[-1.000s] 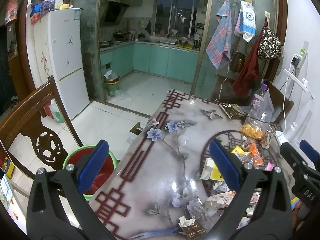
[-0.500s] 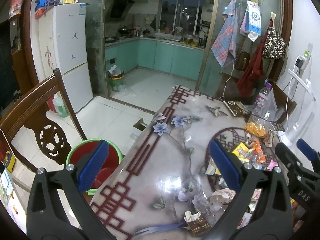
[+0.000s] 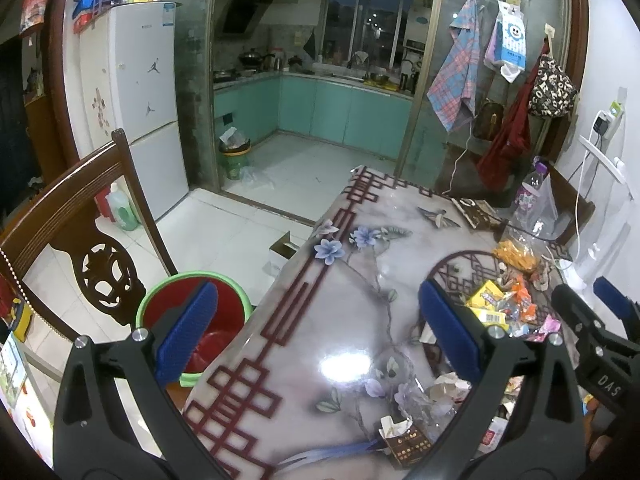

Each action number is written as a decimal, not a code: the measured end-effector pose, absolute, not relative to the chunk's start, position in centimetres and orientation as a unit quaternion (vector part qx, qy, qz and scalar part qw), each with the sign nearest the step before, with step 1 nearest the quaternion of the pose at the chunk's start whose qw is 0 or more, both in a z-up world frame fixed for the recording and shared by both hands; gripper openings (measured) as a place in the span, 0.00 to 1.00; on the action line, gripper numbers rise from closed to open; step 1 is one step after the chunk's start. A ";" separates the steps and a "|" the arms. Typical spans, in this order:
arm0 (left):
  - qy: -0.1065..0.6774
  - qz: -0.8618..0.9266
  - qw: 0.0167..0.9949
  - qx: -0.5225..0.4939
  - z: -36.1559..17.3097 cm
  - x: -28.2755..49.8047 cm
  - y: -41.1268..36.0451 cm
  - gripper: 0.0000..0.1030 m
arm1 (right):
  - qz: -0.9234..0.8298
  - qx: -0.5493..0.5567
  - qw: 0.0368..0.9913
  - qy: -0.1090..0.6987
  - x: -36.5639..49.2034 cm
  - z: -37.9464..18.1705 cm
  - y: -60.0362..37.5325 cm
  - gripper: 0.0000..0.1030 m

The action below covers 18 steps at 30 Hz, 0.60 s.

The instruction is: Collect trash

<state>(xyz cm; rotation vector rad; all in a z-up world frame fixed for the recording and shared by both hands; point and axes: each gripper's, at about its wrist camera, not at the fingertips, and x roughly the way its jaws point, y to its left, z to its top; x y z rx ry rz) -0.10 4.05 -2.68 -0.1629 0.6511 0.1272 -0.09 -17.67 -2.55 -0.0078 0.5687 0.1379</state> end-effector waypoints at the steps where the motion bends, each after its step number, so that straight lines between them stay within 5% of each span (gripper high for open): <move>1: 0.319 0.064 0.942 -0.081 -2.6 0.0 4.1 0.96 | 0.066 -0.004 0.958 0.278 -0.2 -2.4 -17.8 0.93; 18: 0.314 0.049 0.946 -0.058 -1.8 0.0 3.1 0.96 | 0.052 0.023 0.963 0.265 -1.7 -1.5 -19.7 0.93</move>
